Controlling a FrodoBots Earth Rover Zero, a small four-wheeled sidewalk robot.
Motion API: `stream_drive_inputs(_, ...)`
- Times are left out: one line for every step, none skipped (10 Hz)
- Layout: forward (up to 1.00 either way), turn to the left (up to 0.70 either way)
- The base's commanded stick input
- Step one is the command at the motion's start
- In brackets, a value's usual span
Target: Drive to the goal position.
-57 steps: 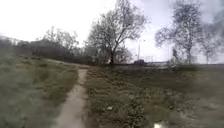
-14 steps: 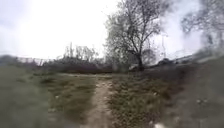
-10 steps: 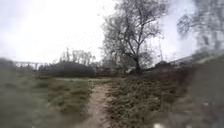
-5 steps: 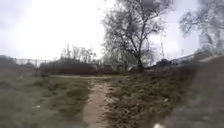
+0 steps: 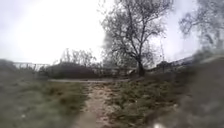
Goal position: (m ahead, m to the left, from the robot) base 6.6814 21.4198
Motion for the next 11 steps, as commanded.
stream_drive_inputs(0.7, 0.0)
stream_drive_inputs(0.7, 0.0)
stream_drive_inputs(0.7, 0.0)
stream_drive_inputs(0.7, 0.0)
stream_drive_inputs(0.7, 0.0)
stream_drive_inputs(0.7, 0.0)
stream_drive_inputs(0.7, 0.0)
stream_drive_inputs(0.7, 0.0)
stream_drive_inputs(0.7, 0.0)
stream_drive_inputs(0.7, 0.0)
stream_drive_inputs(0.7, 0.0)
